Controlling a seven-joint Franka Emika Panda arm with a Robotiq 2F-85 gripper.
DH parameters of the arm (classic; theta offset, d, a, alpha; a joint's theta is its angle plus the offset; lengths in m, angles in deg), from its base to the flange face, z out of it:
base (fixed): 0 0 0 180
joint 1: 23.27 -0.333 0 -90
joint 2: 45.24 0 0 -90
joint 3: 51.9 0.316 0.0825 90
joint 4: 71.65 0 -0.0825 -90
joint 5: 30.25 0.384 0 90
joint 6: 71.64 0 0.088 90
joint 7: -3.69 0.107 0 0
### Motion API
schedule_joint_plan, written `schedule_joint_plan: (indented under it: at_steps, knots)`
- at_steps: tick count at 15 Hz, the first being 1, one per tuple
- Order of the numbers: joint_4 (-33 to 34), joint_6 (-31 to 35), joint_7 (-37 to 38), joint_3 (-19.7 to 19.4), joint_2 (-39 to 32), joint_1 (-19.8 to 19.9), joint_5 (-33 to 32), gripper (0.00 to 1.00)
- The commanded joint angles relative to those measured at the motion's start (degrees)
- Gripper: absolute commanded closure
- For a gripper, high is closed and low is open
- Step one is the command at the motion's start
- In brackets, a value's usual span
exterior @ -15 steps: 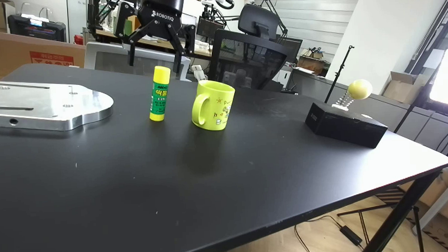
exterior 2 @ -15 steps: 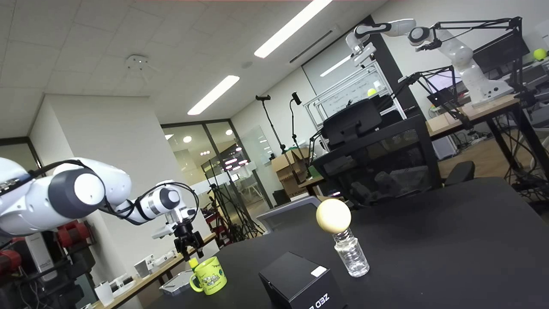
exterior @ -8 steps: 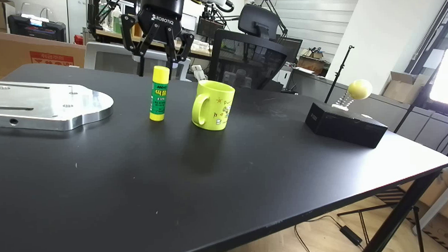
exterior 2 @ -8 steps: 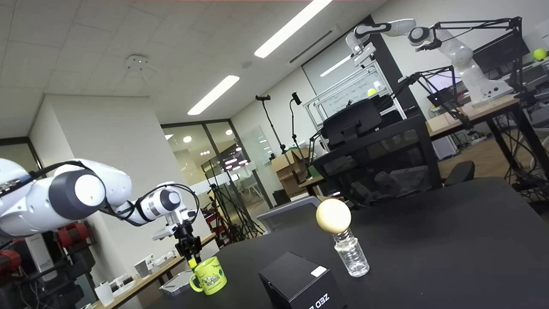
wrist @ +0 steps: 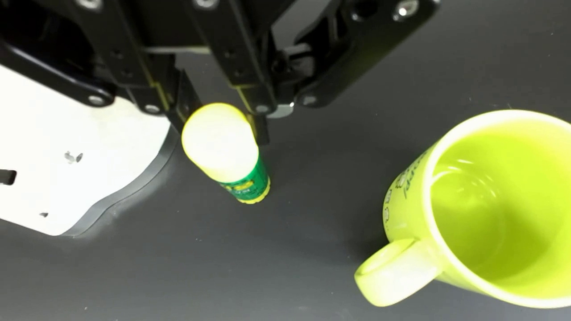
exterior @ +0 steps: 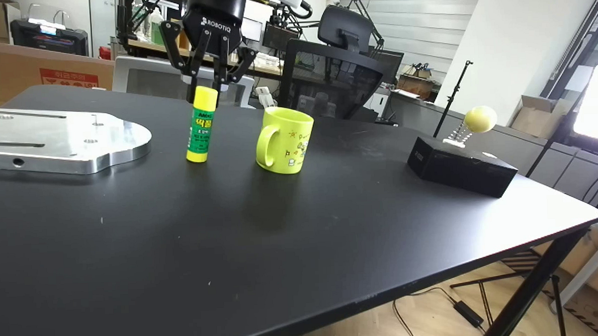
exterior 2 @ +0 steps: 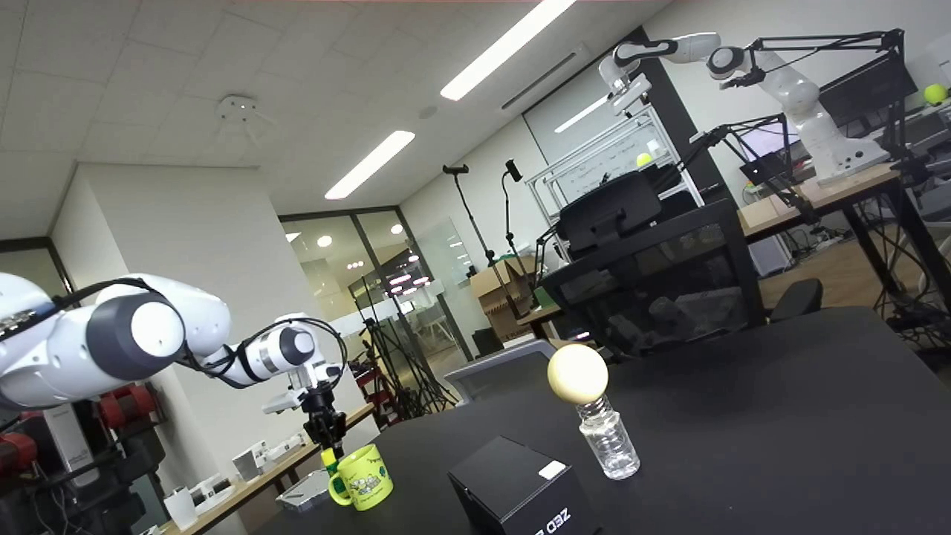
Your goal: Remove the glue from the mug, put the glue in the mug, remove the glue from the mug and put it on top of the black box
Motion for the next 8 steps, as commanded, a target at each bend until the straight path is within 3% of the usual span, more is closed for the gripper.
schedule_joint_plan:
  at_steps: [1, 8]
  knots:
    - [-1.1, -0.1, -0.3, 0.7, 1.7, 0.9, 1.0, 0.92]
    - [-3.6, 0.5, -2.2, -0.1, 7.5, 1.0, -0.5, 0.92]
